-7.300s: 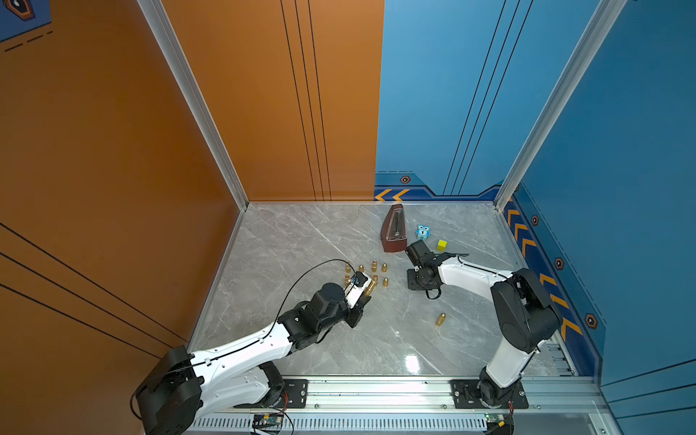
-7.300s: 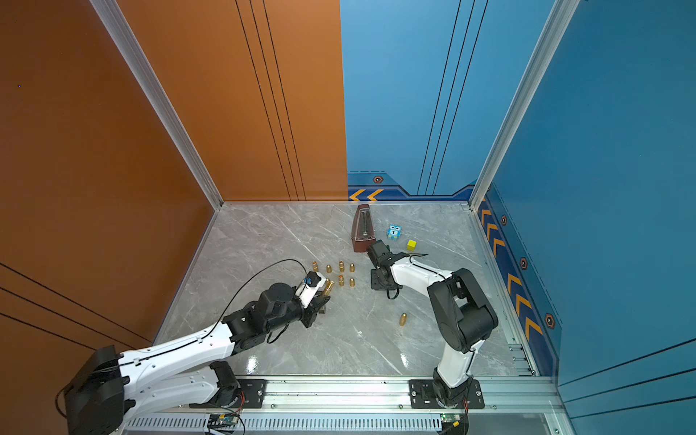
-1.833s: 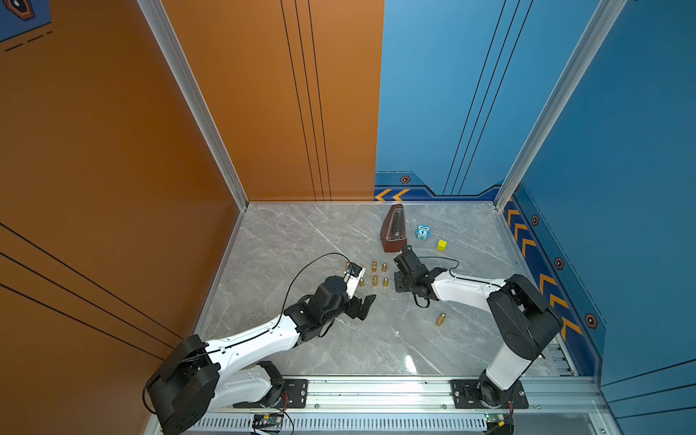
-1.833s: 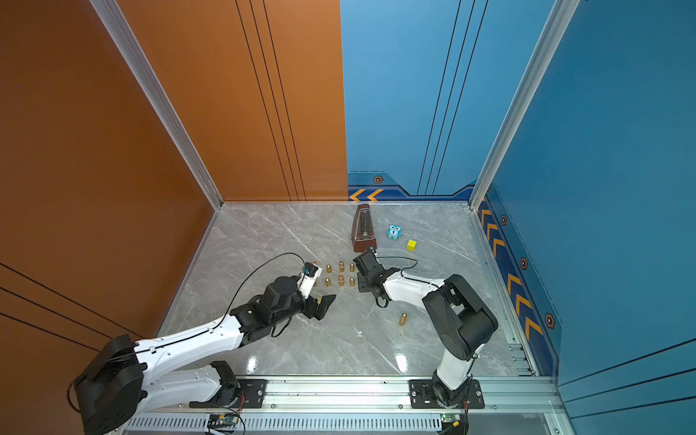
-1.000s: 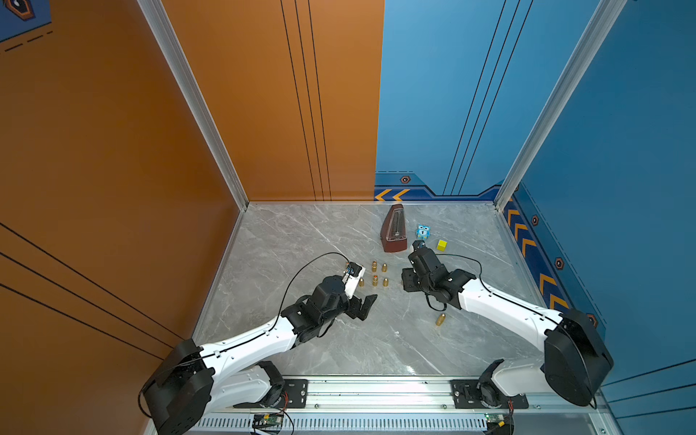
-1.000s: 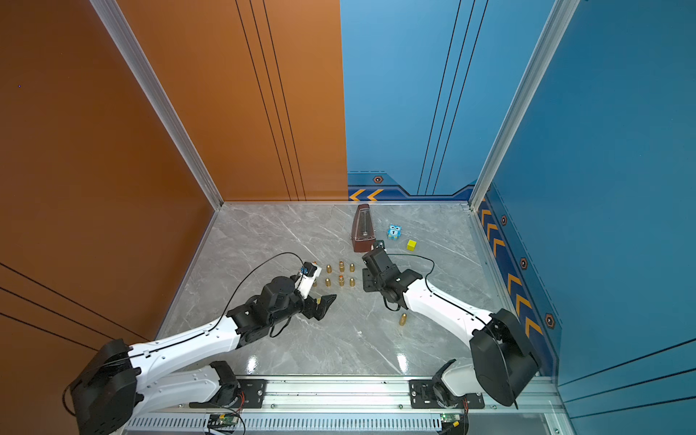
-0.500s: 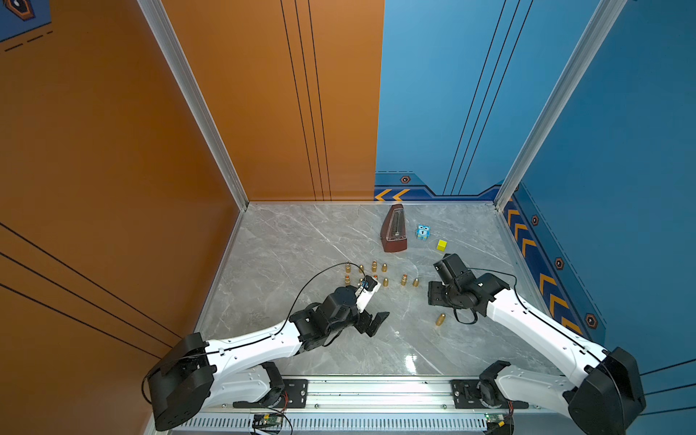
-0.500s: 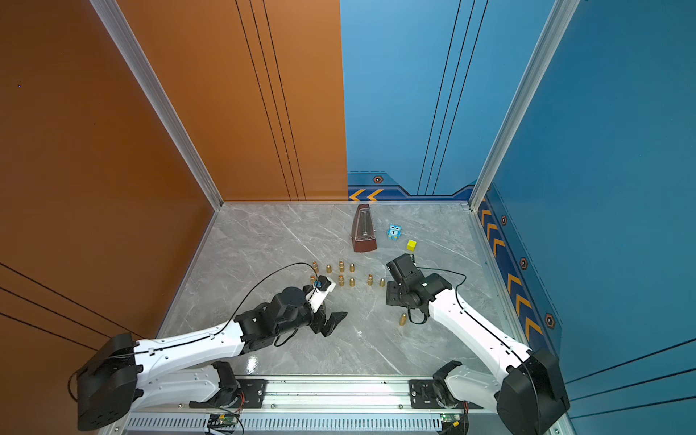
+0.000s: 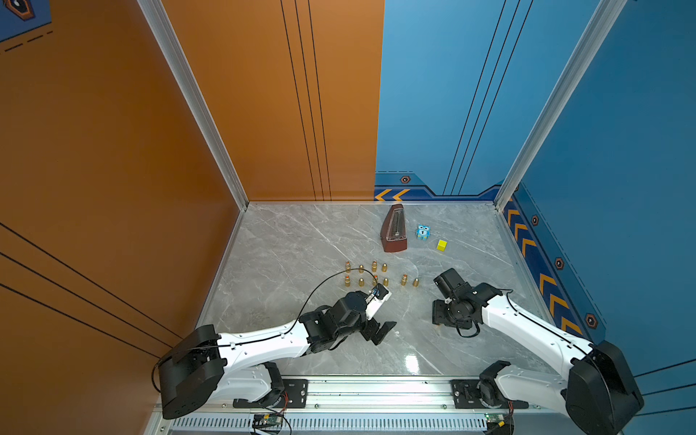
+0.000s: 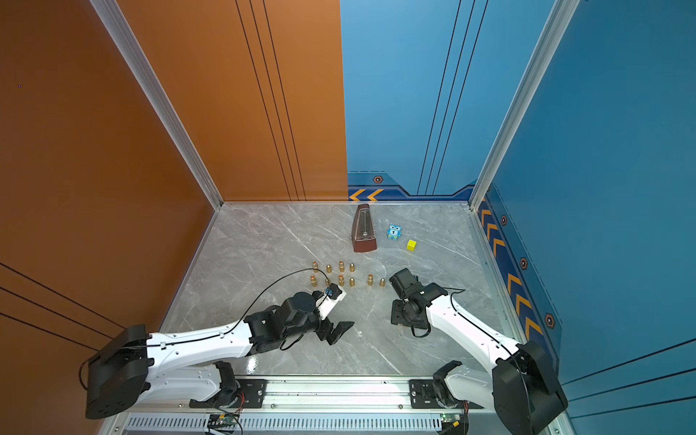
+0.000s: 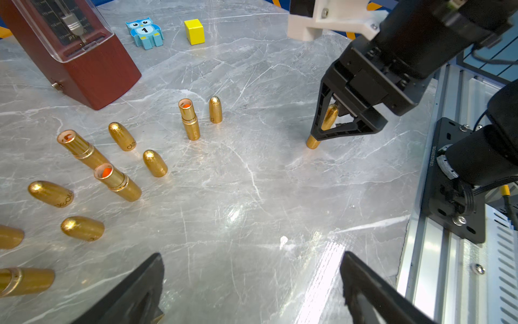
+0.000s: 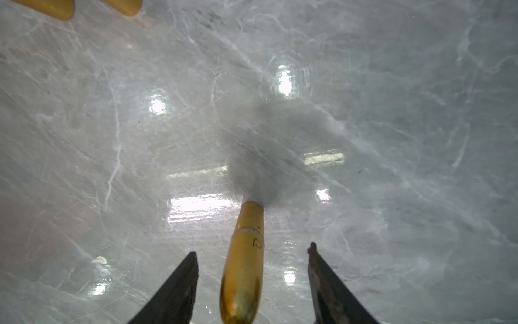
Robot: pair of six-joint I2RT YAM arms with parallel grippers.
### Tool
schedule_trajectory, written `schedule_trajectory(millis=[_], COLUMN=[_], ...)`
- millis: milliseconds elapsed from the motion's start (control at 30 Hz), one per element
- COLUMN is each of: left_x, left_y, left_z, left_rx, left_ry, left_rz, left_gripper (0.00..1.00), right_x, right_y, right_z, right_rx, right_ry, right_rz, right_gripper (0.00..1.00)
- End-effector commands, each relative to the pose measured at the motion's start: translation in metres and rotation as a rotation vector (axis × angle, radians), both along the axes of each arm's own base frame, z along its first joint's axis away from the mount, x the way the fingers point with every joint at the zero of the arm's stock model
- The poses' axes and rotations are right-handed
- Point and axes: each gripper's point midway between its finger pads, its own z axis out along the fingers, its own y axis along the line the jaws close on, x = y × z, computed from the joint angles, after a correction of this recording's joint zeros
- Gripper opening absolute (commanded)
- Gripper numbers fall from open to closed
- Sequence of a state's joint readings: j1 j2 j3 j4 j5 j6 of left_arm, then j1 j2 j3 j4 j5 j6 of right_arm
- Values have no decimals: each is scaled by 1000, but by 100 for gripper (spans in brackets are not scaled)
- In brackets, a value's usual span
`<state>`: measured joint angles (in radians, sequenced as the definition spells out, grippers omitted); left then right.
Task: Open the lipstick cap
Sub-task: Pick up the lipstick at the center of the board.
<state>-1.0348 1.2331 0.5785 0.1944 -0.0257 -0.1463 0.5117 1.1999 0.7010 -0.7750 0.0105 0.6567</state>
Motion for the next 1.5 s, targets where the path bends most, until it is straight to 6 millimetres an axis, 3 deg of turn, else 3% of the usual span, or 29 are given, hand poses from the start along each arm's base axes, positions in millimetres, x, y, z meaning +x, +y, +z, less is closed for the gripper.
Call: schedule_trajectory(millis=[0,633,867,1100,1467], left_x=[3,7,9,11,10], left_y=[-7,-10,-9,-7,-6], left_z=[10,9,10,13,16], left_rx=[-5,13,16,13,-4], left_ry=[-32,-49,-54,-68,-62], left_rz=[-7,-5,4,7,-25], left_gripper=[99,99,99,98,99], right_x=[0,10,13,17,18], right_y=[-2,3,7,29,82], right_z=[-8,-18,-12,10,69], right_rx=[-7,-5,14,123,393], right_ry=[15,16,5,-17,-57], right_rz=[-19,17,40,98,240], right_gripper=[59,25,19,18,18])
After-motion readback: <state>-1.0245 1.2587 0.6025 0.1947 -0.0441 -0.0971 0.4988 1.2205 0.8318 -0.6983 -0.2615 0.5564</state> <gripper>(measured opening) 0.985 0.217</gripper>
